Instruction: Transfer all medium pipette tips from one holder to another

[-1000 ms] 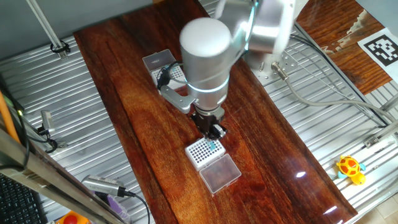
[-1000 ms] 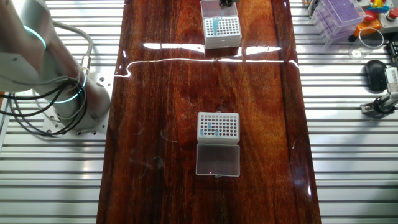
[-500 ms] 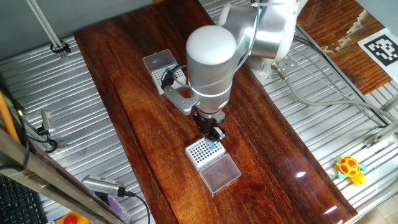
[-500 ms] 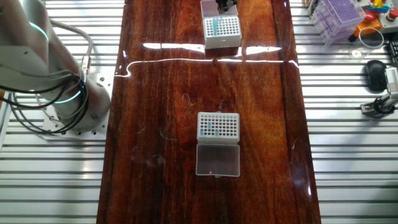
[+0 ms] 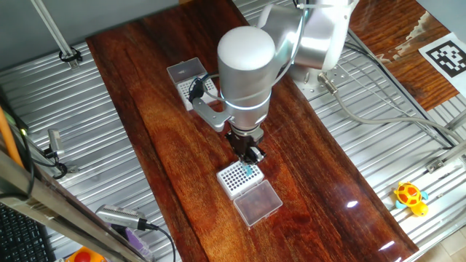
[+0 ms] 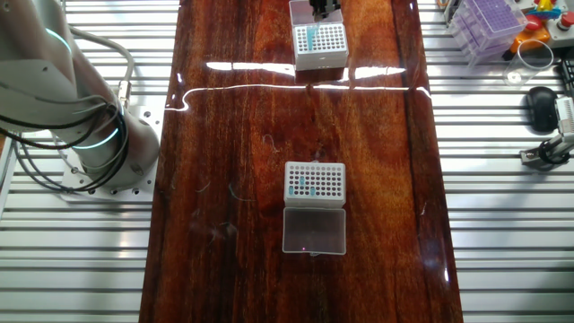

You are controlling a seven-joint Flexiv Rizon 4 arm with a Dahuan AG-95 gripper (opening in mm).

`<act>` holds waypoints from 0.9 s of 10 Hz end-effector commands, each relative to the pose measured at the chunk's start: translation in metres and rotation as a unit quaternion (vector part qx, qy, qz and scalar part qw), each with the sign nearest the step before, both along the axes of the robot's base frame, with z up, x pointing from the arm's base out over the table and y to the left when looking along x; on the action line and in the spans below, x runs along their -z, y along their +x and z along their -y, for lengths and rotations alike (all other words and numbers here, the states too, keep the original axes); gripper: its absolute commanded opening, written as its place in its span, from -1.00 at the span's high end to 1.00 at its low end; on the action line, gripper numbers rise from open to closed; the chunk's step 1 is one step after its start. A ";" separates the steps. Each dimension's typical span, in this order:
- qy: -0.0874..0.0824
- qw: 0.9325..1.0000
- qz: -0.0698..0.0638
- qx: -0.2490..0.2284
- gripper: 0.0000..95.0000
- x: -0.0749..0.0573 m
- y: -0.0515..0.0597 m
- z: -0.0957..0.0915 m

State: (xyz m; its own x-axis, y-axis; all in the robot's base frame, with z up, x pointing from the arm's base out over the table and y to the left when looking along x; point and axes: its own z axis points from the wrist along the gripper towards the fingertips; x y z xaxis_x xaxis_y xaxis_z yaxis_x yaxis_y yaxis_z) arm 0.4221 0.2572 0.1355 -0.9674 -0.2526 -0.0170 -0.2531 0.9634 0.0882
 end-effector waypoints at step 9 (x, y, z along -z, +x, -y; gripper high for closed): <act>0.003 0.999 -0.007 -0.041 1.00 0.000 -0.002 0.003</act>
State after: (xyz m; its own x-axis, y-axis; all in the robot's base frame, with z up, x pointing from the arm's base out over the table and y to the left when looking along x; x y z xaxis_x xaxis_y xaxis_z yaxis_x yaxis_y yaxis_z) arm 0.4199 0.2536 0.1359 -0.9440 -0.3299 -0.0079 -0.3291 0.9395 0.0948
